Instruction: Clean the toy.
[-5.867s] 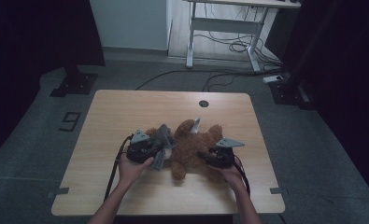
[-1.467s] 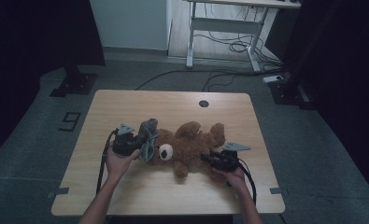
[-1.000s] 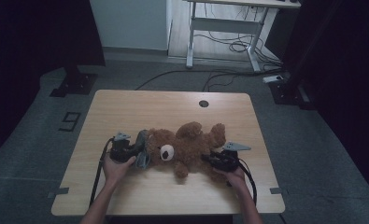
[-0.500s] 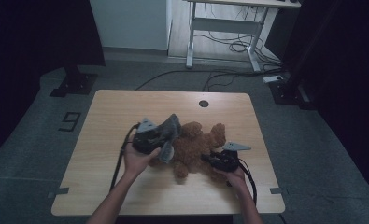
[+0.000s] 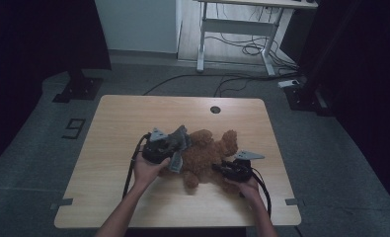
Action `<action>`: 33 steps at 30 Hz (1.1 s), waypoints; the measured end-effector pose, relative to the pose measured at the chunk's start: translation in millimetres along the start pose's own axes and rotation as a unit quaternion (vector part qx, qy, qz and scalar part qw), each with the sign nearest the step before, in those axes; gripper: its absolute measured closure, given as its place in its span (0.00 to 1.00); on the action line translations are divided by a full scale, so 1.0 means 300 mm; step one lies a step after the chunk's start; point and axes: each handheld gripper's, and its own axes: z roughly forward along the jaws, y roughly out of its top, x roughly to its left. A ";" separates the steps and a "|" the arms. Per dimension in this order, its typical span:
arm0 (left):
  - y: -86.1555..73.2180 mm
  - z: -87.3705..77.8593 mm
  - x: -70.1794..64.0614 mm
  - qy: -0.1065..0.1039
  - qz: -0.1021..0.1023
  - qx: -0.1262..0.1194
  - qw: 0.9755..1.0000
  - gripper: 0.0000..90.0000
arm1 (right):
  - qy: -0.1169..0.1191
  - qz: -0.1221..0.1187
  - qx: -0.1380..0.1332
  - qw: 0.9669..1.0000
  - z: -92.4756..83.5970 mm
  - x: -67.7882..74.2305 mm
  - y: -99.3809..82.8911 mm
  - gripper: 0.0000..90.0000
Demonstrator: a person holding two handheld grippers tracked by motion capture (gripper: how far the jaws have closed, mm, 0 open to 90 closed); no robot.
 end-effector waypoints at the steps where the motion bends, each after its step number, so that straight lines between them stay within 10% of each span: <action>1: -0.008 -0.017 0.020 0.008 -0.004 -0.002 1.000 0.83 | 0.000 0.000 0.000 1.000 0.000 -0.001 0.000 0.70; 13: -0.226 -0.026 0.198 0.022 -0.105 0.019 0.994 0.84 | 0.001 0.004 -0.001 1.000 0.002 -0.001 -0.001 0.71; 18: -0.275 0.012 0.210 0.014 -0.111 0.043 0.993 0.83 | 0.002 0.004 0.000 1.000 0.003 -0.004 -0.002 0.71; 26: -0.142 -0.106 0.217 0.018 -0.093 -0.006 0.996 0.83 | -0.006 -0.005 0.001 1.000 0.004 -0.001 0.000 0.71; 33: 0.063 -0.098 0.095 0.002 -0.033 -0.030 0.999 0.83 | -0.026 -0.011 -0.004 1.000 0.018 0.008 0.004 0.72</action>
